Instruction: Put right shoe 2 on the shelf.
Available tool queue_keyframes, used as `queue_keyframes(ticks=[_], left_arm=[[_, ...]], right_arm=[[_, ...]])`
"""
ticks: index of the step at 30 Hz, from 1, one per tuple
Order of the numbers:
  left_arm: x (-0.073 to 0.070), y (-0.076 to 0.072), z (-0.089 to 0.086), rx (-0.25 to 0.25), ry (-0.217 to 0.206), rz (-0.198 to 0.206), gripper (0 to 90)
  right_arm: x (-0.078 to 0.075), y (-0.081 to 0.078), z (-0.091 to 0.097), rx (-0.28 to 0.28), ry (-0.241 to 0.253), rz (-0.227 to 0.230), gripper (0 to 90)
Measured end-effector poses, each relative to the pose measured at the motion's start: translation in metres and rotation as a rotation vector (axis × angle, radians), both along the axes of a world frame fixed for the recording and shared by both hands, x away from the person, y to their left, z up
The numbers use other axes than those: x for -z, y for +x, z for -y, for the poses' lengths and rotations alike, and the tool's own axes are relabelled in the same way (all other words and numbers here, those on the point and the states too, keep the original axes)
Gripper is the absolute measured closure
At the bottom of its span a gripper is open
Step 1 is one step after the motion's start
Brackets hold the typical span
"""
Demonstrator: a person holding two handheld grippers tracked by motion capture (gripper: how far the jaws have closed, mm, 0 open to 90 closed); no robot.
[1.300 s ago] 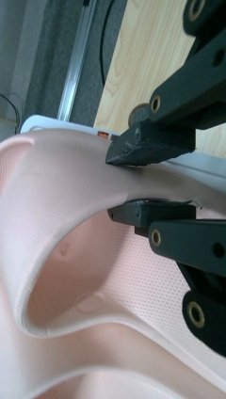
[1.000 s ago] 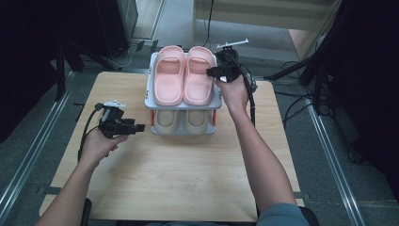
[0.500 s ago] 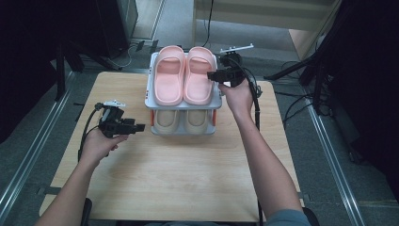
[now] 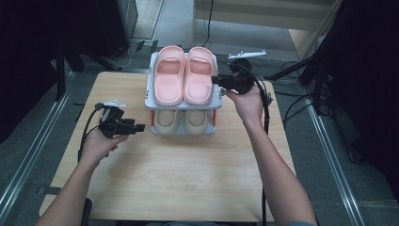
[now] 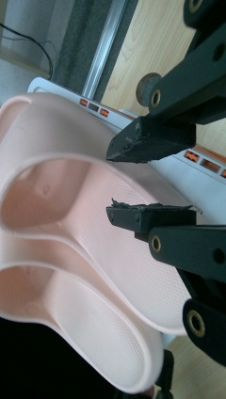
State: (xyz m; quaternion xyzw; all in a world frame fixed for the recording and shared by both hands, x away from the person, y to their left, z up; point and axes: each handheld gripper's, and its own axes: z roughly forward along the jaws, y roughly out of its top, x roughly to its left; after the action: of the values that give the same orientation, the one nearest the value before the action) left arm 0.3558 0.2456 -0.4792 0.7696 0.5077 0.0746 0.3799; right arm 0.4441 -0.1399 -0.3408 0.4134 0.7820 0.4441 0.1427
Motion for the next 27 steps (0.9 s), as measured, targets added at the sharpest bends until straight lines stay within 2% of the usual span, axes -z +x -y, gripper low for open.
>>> queue_keyframes(ticks=[12,27], left_arm=[[0.0,-0.001,0.0,-0.002,-0.001,0.004,40.5],[0.0,-0.001,0.0,-0.003,0.0,0.001,40.4]], right_arm=[[0.013,-0.028,0.01,-0.064,0.062,0.004,67.3],[0.042,-0.064,0.018,-0.163,0.048,0.015,63.2]])
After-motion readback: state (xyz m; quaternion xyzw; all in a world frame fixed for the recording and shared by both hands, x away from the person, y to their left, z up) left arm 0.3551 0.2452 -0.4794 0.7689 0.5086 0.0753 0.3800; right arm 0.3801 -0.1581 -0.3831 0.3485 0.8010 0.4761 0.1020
